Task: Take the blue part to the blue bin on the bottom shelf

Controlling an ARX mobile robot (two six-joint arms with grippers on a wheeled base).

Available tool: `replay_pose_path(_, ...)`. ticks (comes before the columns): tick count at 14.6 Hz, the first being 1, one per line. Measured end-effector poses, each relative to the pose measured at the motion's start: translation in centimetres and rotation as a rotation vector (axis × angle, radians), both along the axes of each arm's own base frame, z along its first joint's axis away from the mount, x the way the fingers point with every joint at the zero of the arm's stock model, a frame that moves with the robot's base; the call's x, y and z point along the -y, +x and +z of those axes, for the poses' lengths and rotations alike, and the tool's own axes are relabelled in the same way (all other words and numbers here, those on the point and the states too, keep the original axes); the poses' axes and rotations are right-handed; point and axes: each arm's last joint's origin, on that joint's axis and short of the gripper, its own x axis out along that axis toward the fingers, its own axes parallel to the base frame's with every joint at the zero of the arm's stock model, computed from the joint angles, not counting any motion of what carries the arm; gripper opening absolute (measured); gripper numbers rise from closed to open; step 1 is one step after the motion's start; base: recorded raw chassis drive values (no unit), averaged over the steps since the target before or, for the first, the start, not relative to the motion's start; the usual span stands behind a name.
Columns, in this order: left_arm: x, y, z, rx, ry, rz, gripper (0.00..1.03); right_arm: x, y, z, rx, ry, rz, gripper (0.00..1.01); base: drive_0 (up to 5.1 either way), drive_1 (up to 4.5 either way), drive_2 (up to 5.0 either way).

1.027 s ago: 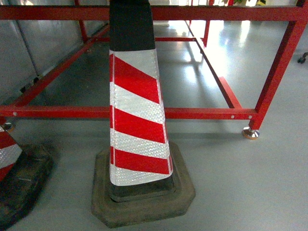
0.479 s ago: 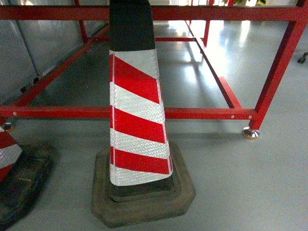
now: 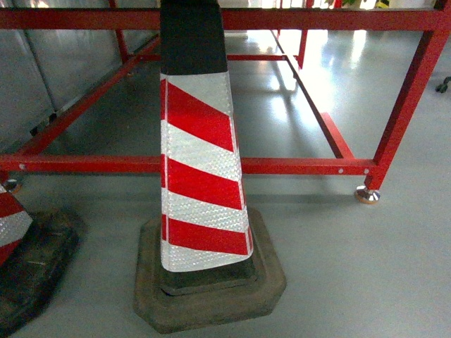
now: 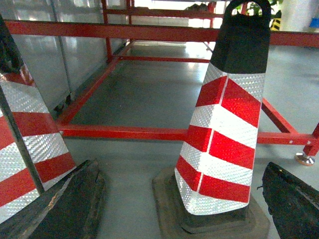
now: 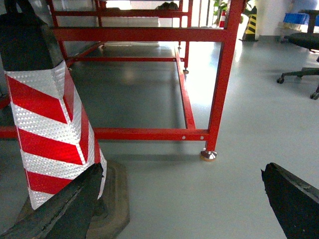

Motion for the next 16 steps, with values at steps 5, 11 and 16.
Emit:
replay_pose_path(5, -0.01, 0.0, -0.01, -0.002, -0.001, 0.003, 0.98, 0.0, 0.0, 0.0, 0.0, 0.0, 0.002, 0.98, 0.0, 0.0, 0.0)
replay_pose_path(11, 0.0, 0.0, 0.0, 0.0, 0.0, 0.001, 0.98, 0.0, 0.0, 0.0, 0.0, -0.001, 0.001, 0.98, 0.0, 0.0, 0.0)
replay_pose_path(16, 0.0, 0.0, 0.01, 0.001, 0.0, 0.001, 0.98, 0.0, 0.0, 0.01, 0.001, -0.001, 0.0, 0.98, 0.0, 0.0, 0.0)
